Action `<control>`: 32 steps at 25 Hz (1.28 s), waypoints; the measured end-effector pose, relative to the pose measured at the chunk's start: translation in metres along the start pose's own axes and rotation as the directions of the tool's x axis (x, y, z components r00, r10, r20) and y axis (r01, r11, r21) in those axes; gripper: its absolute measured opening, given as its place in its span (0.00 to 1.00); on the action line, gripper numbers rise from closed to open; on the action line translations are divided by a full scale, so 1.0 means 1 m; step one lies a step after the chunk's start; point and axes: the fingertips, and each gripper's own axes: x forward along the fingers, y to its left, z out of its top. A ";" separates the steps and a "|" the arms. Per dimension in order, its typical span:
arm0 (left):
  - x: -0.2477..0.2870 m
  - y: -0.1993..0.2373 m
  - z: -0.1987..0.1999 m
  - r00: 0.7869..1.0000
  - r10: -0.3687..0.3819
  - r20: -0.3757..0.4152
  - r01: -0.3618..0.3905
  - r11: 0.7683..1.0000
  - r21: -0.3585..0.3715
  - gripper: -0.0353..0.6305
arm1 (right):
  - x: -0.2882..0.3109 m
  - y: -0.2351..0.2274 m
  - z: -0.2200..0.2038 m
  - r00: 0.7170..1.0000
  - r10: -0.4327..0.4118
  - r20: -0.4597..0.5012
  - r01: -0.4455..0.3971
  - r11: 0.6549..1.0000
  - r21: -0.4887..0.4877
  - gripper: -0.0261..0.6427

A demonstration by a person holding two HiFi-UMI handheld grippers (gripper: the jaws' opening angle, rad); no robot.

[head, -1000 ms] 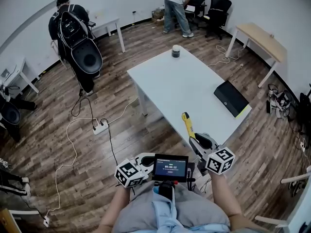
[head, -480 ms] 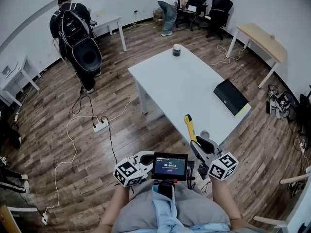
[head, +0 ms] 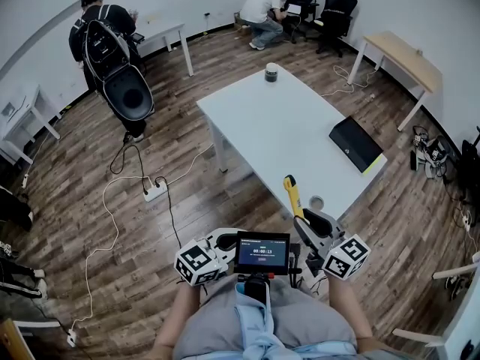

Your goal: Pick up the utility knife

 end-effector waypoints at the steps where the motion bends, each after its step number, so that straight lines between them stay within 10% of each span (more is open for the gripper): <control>1: 0.000 -0.001 0.002 1.000 -0.001 0.004 0.001 1.000 -0.001 0.08 | 0.000 0.001 0.000 1.000 0.001 0.000 -0.001 1.000 -0.002 0.23; 32: 0.001 0.010 0.011 1.000 -0.006 0.029 0.006 1.000 -0.009 0.08 | 0.016 0.005 0.007 0.999 0.038 -0.033 -0.039 0.999 -0.036 0.23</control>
